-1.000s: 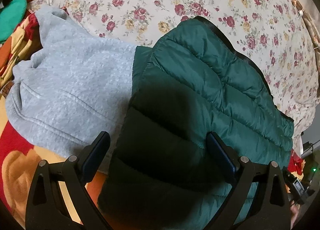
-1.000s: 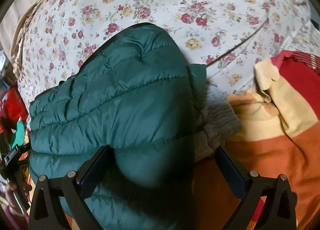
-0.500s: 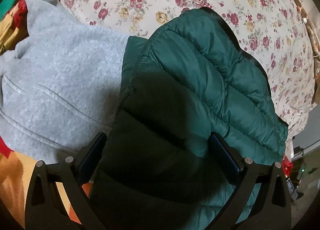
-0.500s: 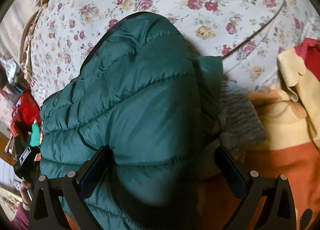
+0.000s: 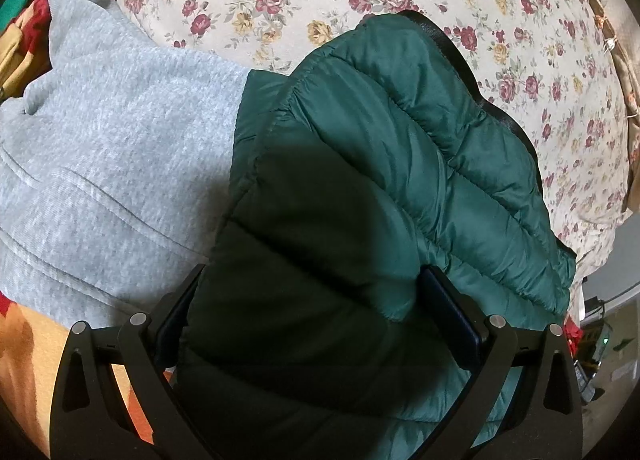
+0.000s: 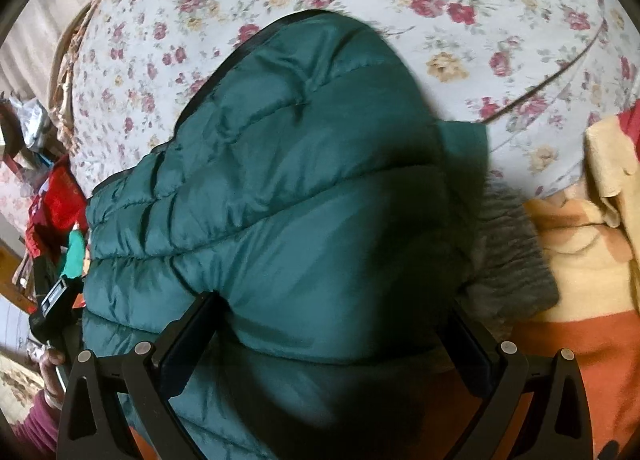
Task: Fold large clothes
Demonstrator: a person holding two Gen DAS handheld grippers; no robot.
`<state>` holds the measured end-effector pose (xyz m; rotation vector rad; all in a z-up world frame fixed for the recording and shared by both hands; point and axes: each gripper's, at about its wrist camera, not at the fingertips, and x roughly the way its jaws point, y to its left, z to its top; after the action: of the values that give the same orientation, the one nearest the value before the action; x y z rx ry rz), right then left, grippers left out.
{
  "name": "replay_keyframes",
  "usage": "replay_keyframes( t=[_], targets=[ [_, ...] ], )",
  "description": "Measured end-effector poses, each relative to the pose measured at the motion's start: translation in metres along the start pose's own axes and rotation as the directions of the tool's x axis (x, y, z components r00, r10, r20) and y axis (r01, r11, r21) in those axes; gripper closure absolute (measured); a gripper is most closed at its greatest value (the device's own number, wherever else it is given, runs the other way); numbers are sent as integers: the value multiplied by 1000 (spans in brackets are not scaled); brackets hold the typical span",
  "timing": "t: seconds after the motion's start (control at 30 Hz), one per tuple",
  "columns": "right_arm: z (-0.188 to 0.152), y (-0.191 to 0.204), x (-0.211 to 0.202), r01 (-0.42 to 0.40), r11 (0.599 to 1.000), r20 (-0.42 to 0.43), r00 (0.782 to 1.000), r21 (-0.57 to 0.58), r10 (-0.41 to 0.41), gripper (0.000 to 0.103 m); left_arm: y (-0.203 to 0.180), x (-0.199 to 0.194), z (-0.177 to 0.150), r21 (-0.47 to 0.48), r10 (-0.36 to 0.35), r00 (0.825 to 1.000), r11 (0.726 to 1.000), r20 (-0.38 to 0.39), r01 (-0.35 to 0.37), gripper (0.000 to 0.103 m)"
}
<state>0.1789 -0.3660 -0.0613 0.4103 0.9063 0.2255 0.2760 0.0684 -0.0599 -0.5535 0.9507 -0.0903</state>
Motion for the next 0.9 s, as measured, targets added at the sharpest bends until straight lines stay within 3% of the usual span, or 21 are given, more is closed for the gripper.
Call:
replay_keyframes(
  t=[0.13,0.17,0.3,0.5,0.63,0.9],
  targets=[
    [-5,14,3,-14,1000,3,1000,-17,14,0,-7,-1,-3,18,16,1000,1000,-3,-16,0],
    [-7,18,1,-11,999,13,1000,-30,12,5,-9,-2,-4,28,19,1000,999,-7,-19,1],
    [-11,33,-9,-6,998,33,999,-66,8,28,-21,-11,-9,61,26,1000,998,13,-27,18],
    [-12,46,-37,-44,998,51,998,-54,47,54,-26,-35,-15,92,7,999,996,35,-10,52],
    [-17,56,-62,-109,993,66,992,-39,111,58,-27,-60,-22,111,-24,999,994,23,21,65],
    [-66,92,-118,-186,979,4,982,-79,187,59,-8,-141,-68,187,-70,997,979,-41,77,70]
  ],
)
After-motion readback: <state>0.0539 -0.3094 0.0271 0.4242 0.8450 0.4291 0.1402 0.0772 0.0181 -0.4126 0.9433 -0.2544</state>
